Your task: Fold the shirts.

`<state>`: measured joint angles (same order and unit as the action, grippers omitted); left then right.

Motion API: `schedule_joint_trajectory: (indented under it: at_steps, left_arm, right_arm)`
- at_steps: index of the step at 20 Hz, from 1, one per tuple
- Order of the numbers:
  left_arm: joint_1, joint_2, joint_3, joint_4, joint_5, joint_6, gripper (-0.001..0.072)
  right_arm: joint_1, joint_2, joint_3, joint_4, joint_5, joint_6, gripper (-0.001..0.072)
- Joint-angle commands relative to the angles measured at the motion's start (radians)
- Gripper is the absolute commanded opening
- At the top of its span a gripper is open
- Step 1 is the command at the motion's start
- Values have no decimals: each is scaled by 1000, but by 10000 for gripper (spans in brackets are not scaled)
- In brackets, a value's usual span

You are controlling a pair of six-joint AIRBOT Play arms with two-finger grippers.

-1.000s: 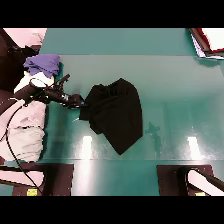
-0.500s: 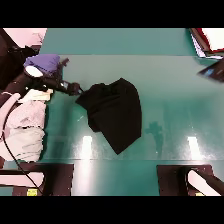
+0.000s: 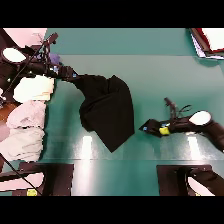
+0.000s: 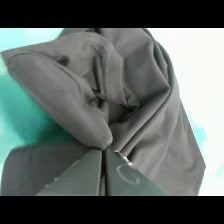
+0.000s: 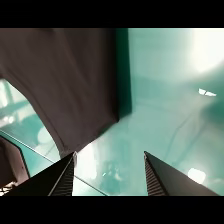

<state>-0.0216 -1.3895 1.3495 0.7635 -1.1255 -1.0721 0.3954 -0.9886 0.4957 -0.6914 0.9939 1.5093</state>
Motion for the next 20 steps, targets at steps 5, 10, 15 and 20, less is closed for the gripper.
schedule_joint_trajectory:
  at_steps: [5,10,15,20]
  left_arm:
    - [1,5,6,0,-47,-5,24]
    - [1,5,6,0,-77,-5,24]
    - [93,117,125,3,-26,-58,24]
    - [161,294,423,2,3,-54,24]
  right_arm:
    - [247,-259,91,88,-210,-11,447]
    - [254,-358,215,85,-217,-71,15]
    - [80,-178,391,-182,-109,-37,17]
    - [-303,89,700,-357,-49,36,17]
